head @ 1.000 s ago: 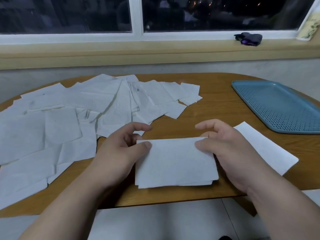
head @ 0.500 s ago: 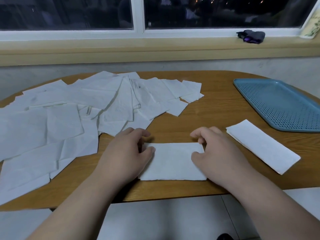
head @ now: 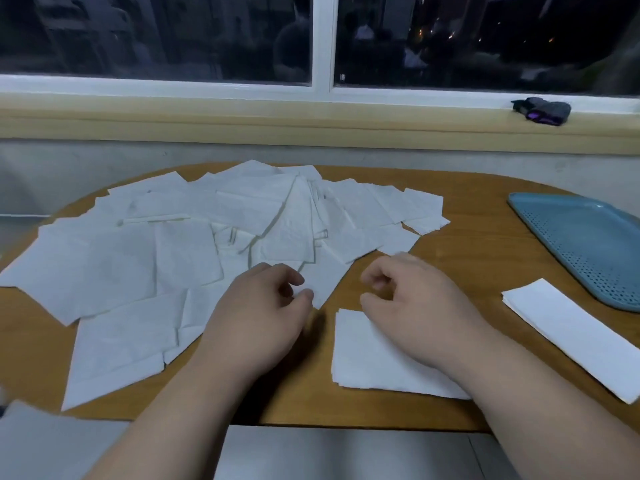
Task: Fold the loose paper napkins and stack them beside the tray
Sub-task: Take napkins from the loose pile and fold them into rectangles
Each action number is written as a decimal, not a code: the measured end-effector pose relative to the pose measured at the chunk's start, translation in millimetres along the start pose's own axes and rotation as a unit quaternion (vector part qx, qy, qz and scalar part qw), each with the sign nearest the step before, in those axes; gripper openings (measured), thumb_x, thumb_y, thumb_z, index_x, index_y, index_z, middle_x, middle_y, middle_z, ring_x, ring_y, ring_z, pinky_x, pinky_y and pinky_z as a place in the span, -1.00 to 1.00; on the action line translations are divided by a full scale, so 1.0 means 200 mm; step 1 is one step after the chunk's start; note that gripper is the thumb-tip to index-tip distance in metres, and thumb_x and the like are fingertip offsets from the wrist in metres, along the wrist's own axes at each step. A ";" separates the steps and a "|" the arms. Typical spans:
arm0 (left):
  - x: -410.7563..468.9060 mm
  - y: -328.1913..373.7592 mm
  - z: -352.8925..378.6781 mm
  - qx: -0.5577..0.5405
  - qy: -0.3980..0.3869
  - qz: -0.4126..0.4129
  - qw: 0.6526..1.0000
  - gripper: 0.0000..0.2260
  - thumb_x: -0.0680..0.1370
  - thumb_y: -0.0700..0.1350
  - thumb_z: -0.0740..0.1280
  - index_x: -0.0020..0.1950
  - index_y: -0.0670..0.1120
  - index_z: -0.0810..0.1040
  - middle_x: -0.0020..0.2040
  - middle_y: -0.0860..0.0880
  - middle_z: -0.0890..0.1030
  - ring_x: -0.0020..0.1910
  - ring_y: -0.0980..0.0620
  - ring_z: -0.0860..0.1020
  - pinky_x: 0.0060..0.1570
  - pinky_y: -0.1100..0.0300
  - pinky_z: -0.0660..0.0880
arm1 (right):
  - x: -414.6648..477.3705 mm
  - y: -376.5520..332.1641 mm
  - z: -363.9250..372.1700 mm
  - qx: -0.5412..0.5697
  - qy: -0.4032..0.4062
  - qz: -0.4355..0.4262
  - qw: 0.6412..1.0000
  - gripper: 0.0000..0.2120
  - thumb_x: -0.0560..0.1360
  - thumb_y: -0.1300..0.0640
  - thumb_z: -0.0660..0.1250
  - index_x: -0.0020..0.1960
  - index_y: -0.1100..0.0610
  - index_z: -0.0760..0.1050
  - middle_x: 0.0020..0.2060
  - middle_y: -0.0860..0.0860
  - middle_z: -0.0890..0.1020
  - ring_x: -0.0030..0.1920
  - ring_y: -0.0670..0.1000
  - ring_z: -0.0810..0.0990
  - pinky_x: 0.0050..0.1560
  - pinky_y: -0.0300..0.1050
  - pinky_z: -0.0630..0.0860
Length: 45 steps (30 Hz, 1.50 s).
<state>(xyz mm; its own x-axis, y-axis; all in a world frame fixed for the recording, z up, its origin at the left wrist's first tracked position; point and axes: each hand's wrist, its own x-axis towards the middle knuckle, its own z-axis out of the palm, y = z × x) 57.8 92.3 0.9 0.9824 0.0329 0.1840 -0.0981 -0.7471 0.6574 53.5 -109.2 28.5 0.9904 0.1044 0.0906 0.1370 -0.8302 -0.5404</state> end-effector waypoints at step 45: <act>-0.14 0.20 0.03 -0.203 -0.102 0.031 0.973 -0.65 0.48 0.16 0.42 0.23 0.36 0.45 0.08 0.44 0.46 -0.02 0.35 0.48 -0.08 0.44 0.39 | -0.29 0.15 -0.28 0.515 -0.051 0.143 0.844 -0.86 0.27 0.21 0.35 -0.19 0.14 0.63 -0.18 0.21 0.65 -0.24 0.11 0.64 -0.38 -0.10 0.53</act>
<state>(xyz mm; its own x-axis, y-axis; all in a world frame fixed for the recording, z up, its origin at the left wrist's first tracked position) 27.9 57.0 17.2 0.9798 -0.1674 0.1097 -0.1714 -0.4191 0.8916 0.1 -171.1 53.5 0.9751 0.0706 -0.2101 -0.2155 0.0803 -0.9732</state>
